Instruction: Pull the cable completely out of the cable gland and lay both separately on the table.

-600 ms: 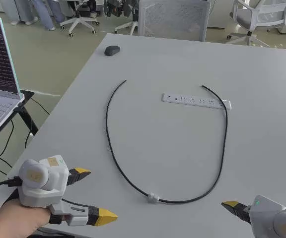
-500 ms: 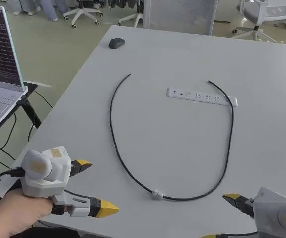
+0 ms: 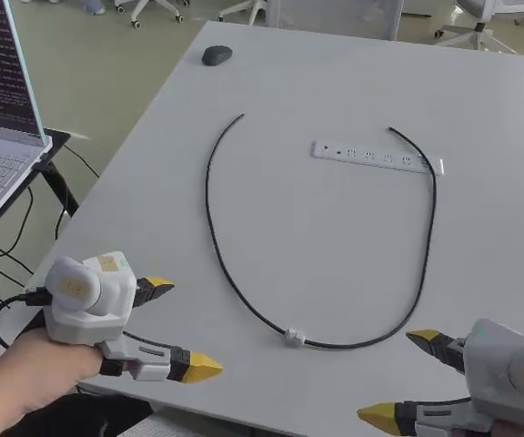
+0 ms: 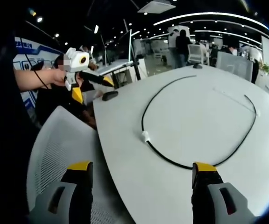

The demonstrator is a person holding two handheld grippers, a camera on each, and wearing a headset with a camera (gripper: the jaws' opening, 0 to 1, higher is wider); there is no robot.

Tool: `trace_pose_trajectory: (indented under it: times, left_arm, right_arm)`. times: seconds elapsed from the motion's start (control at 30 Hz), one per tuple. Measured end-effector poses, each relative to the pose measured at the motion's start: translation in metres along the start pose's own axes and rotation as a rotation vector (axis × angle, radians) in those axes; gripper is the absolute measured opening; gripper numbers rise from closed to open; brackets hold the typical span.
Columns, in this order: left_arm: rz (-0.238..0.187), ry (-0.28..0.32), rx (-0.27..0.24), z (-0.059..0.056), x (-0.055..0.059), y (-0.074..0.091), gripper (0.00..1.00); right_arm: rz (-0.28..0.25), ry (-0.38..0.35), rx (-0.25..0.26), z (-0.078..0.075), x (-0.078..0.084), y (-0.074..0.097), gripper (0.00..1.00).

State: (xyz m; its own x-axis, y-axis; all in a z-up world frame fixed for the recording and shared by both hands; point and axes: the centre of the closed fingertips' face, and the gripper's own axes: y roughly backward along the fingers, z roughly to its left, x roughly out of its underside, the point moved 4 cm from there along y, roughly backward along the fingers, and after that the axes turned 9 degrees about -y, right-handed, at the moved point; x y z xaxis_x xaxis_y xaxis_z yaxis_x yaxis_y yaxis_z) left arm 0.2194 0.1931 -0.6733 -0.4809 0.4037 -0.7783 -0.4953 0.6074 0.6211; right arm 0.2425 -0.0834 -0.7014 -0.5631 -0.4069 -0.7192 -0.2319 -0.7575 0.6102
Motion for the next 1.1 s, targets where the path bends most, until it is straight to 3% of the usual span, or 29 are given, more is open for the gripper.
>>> trace_pose_trajectory:
  times: [0.37, 0.47, 1.1]
  left_arm:
    - [0.008, -0.009, 0.004, -0.001, 0.003, -0.001, 0.93]
    - [-0.003, -0.003, 0.001, 0.001, 0.003, 0.0, 0.94]
    - [0.0, -0.002, 0.035, -0.003, 0.012, -0.005, 0.93]
  right_arm:
    - [0.002, 0.011, 0.002, -0.002, -0.007, -0.007, 0.85]
    - [0.021, 0.03, 0.025, -0.006, -0.008, -0.012, 0.84]
    - [0.079, 0.069, 0.022, -0.011, -0.027, -0.047, 0.73]
